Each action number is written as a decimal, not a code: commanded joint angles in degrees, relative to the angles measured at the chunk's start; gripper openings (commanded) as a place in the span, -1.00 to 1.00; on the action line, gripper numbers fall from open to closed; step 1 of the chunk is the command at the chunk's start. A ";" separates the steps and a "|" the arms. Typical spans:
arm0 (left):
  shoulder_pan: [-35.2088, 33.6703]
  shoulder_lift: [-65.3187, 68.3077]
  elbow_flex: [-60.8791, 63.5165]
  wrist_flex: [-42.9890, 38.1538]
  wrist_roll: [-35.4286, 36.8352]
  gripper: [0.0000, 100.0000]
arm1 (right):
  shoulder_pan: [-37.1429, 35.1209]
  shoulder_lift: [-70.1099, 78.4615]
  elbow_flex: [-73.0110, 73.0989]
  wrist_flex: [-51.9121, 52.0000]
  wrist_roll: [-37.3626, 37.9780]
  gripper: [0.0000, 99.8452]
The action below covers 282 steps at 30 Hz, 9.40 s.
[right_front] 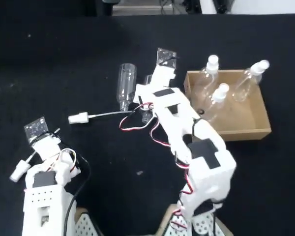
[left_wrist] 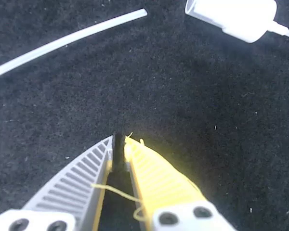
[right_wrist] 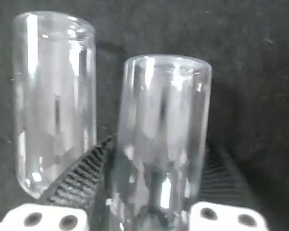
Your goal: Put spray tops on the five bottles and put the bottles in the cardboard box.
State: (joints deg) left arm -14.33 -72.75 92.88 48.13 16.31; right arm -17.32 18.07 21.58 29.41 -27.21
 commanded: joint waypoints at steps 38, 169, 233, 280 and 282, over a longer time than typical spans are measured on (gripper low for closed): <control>-0.40 -0.18 0.13 -0.62 0.26 -0.92 | -13.01 -64.13 43.38 23.82 45.27 -0.67; -0.40 -0.18 0.13 -0.62 0.26 -0.92 | -14.51 -51.65 32.13 43.25 61.10 -0.42; 2.86 45.27 -53.93 2.11 13.45 -0.62 | -13.36 -58.07 31.16 23.38 40.35 -0.98; 6.20 78.24 -65.19 2.55 50.02 -0.91 | -13.36 -58.07 31.16 23.65 40.44 -0.98; 6.02 78.24 -66.77 4.13 47.21 -0.94 | -13.36 -58.07 31.16 23.65 40.44 -0.98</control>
State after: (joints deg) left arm -8.44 5.49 29.05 50.33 68.09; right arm -31.47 -38.02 53.23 54.20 12.97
